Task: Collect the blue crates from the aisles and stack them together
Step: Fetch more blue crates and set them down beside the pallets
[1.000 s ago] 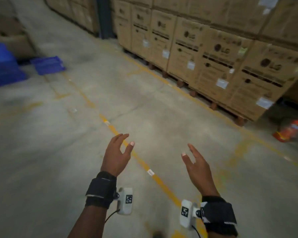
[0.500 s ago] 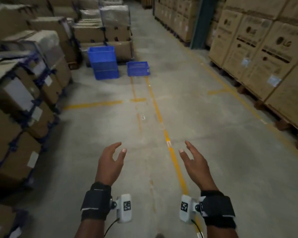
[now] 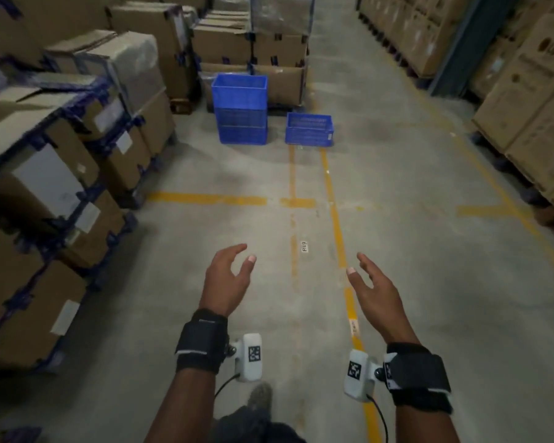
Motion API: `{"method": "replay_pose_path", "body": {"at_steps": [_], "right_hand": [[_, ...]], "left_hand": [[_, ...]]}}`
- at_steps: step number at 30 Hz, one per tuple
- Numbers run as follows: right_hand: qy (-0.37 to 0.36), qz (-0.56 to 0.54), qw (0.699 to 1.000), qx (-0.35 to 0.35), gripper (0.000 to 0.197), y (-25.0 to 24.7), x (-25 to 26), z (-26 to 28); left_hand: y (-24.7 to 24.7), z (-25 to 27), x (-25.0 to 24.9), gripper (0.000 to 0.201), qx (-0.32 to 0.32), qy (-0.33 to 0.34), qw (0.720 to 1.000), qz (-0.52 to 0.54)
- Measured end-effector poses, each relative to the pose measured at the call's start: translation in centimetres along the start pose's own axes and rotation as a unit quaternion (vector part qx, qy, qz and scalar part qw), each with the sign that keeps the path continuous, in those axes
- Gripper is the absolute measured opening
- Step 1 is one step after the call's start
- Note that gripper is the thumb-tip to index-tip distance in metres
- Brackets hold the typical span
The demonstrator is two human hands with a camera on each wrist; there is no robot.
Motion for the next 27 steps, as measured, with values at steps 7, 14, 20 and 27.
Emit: {"method": "replay_pose_path", "body": {"at_steps": [7, 14, 20, 27], "right_hand": [[0.012, -0.049, 0.998, -0.046, 0.049, -1.9, 9.0, -15.5], [0.048, -0.064, 0.993, -0.084, 0.049, -3.0, 13.4, -37.6], [0.034, -0.051, 0.997, -0.047, 0.051, -4.4, 23.2, -57.8], [0.001, -0.073, 0.997, 0.01, 0.052, -2.7, 34.2, -76.2]], "left_hand": [[7.1, -22.2, -2.0, 0.033, 0.047, 0.051, 0.997, 0.031], [18.6, -41.2, 1.3, 0.032, 0.119, 0.075, 0.989, 0.04], [24.7, -59.0, 3.2, 0.029, 0.096, 0.069, 0.992, 0.038], [28.1, -77.3, 7.6, 0.028, 0.042, 0.034, 0.998, 0.034]]}}
Point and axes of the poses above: each hand's wrist, its own z-axis away from the middle knuckle, its own y-axis out of the palm, x = y × z, the point moved 2 cm from there along -z, towards the middle knuckle, and after that the axes turned 15 degrees about y, right-handed, at the moved point
